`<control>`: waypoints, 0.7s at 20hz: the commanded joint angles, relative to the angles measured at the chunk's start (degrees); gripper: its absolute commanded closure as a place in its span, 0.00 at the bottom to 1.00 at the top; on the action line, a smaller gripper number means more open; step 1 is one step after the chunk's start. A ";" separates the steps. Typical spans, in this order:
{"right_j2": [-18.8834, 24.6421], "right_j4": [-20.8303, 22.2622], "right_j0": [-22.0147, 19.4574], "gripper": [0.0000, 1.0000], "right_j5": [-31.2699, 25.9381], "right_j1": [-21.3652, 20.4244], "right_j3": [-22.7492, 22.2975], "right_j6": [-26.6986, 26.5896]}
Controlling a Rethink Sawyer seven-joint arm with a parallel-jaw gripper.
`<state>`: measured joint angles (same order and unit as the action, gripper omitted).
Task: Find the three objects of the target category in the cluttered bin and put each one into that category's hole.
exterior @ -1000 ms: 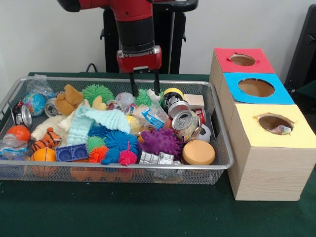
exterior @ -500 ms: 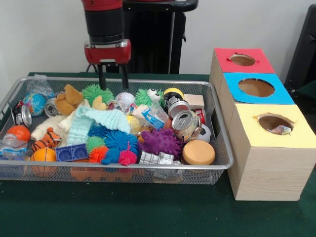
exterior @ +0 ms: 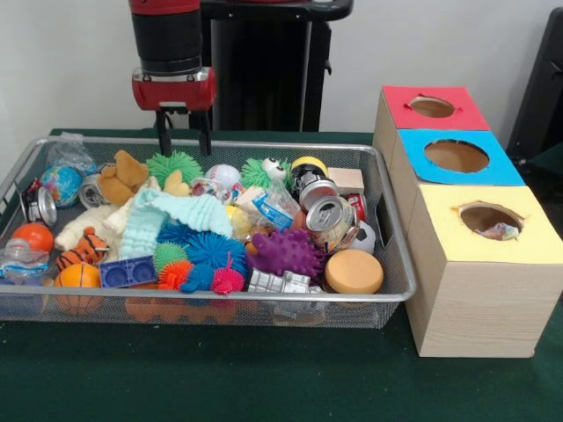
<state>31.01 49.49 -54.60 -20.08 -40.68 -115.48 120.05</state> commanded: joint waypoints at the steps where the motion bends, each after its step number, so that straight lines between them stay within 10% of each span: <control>1: 1.97 5.07 0.61 0.00 -4.30 3.43 6.39 -12.01; 14: 1.07 7.35 1.06 0.00 -3.66 6.78 8.02 -11.02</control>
<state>31.01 52.40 -54.23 -20.08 -36.29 -114.56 120.05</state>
